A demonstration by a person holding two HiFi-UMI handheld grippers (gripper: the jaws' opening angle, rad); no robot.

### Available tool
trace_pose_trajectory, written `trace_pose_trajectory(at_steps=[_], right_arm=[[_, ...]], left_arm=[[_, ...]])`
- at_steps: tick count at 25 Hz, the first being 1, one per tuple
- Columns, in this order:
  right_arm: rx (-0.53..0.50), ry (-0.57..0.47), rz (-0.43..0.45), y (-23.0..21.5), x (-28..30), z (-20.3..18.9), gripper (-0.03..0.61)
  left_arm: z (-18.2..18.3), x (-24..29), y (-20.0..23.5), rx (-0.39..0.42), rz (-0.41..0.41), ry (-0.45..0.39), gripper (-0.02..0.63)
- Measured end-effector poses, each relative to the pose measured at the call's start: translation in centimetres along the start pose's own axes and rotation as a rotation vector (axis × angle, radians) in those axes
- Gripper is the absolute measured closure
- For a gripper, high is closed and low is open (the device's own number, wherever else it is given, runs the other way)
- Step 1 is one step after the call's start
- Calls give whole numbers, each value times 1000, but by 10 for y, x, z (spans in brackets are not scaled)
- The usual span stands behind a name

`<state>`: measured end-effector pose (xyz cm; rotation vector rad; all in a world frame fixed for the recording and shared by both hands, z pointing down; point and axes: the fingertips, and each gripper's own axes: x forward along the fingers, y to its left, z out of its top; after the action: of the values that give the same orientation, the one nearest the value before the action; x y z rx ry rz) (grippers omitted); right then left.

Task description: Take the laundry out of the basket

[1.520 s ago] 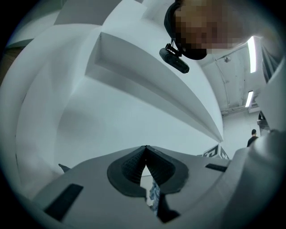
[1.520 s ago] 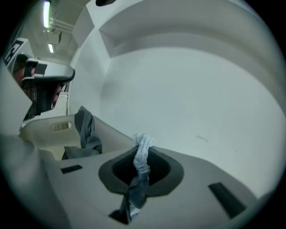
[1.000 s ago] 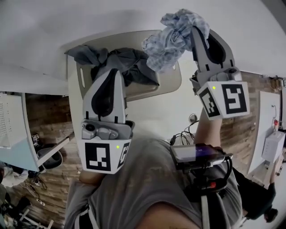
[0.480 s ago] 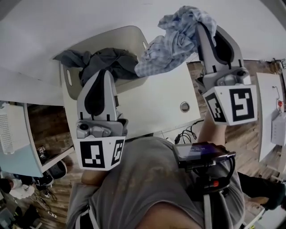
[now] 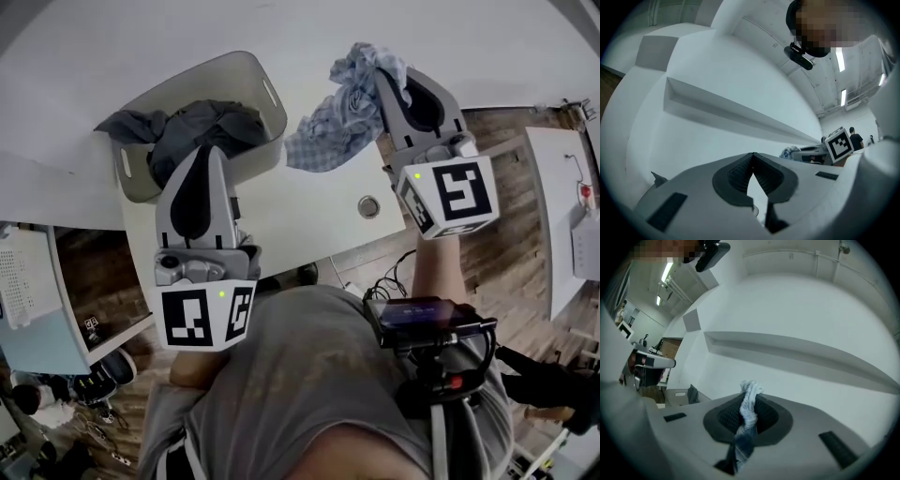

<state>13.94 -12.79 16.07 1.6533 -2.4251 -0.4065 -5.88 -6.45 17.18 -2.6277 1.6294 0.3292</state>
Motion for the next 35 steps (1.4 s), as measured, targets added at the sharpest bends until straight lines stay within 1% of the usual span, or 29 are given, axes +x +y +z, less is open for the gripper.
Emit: trace_pose_trajectory(at_steps=[2,6,10,13,20,24,26,29,31,35], right_arm=[[13,39,7,7,-5,-21,545],[77,92,25,23,-15,-62,545],[125,94,66,42,-21,-99,545],[170,114,84,55,-23,-133,545],[250,256,148,92,-18,-221,541],[271,310,157,103,-10,-251,532],[271,328,159,103,-11,-256,509],[265,357,170,100,-20,-255,423],[249,387,179,101,-25,-256,389],[187,511,192,110,-24,-274,326]], left_arm=[[-1,-1,-5,9,-1,7,606],[-3,-6,-11,31,8,23,606],[-7,-8,-16,49,17,41,606],[-10,-11,-21,66,23,59,606],[-14,-18,-29,115,44,107,606],[-25,-17,-25,126,54,132,606],[-26,-19,-28,131,54,137,606],[-18,-24,-38,139,53,131,606],[-13,-26,-42,140,52,123,606],[-18,-21,-31,125,45,112,606]])
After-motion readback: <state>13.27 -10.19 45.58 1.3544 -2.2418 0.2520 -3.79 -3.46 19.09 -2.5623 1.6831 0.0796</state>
